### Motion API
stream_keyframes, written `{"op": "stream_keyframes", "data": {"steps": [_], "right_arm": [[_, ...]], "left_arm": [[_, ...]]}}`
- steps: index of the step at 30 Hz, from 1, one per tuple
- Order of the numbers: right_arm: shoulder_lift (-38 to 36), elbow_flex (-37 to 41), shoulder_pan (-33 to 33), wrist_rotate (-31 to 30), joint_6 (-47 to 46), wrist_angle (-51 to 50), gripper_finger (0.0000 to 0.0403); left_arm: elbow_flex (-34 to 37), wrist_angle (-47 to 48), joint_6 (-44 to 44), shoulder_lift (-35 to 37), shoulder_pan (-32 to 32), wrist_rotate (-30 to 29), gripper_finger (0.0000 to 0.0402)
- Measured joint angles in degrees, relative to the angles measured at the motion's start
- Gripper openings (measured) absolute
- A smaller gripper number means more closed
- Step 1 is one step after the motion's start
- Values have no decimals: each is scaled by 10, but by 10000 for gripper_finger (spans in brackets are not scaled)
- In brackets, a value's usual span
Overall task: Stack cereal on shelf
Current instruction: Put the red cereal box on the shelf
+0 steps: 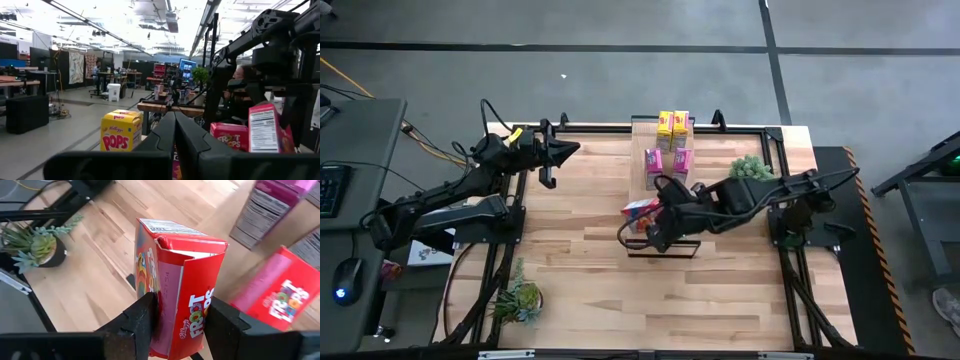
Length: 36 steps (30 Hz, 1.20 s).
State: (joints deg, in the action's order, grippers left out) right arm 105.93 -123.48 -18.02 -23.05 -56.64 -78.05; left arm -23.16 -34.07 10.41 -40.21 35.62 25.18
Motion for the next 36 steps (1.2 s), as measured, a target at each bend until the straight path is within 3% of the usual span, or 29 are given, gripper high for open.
{"op": "stream_keyframes", "data": {"steps": [12,20,36], "right_arm": [[6,0,-5,-36,-2,-37,142],[36,0,-5,-2,17,-47,142],[46,0,-3,-8,27,-40,147]], "left_arm": [[0,0,6,0,0,0,0],[0,1,6,0,0,0,0],[0,2,14,0,0,0,0]]}}
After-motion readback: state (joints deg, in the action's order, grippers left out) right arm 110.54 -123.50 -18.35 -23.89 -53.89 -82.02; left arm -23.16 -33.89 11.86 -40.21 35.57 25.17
